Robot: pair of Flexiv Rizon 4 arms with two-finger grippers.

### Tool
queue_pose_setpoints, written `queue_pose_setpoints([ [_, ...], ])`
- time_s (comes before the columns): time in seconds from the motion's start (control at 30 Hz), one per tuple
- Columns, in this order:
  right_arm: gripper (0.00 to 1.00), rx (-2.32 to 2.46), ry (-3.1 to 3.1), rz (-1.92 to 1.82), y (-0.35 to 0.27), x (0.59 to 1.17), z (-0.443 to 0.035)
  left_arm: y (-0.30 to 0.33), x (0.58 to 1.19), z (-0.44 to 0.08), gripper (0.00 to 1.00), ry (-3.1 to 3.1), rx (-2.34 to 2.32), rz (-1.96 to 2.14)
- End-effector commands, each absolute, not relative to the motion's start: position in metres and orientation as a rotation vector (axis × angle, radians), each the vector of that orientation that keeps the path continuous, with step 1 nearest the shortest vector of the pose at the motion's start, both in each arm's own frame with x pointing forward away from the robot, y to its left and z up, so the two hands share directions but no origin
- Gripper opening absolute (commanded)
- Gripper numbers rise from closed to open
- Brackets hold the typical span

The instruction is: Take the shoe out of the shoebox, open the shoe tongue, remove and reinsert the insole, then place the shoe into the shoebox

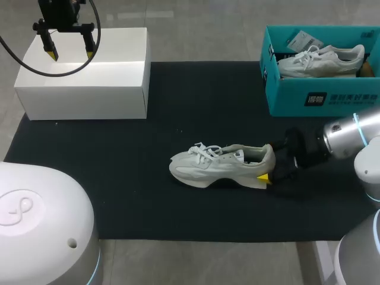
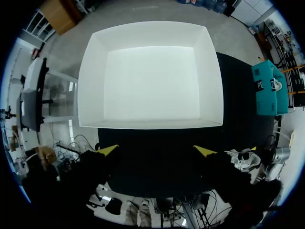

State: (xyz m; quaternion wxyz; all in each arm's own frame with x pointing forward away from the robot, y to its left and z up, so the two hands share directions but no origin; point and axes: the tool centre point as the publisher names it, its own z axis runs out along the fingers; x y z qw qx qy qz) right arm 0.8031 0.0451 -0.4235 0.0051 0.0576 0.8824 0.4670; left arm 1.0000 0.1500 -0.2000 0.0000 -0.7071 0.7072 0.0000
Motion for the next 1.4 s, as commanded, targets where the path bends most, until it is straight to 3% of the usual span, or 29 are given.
queue_pose_setpoints([
  [0.03,1.0,0.182,2.76,1.464,0.0571,0.8054,-0.4336,0.1499,1.0,-0.2,1.0,2.222,-2.221,0.0],
  [0.13,1.0,0.189,2.769,1.464,0.0593,0.8035,-0.4376,0.1499,1.0,-0.2,1.0,2.222,-2.221,0.0],
  [0.17,0.81,0.191,2.775,1.456,0.0593,0.8032,-0.4385,0.1499,1.0,-0.2,1.0,2.222,-2.221,0.0],
  [0.2,0.0,0.185,2.779,1.45,0.0593,0.8032,-0.4392,0.1499,1.0,-0.2,1.0,2.222,-2.221,0.0],
  [1.4,0.0,0.187,2.788,1.45,0.0597,0.8034,-0.4399,0.1415,0.9966,-0.1946,1.0,2.087,-2.356,0.01],
])
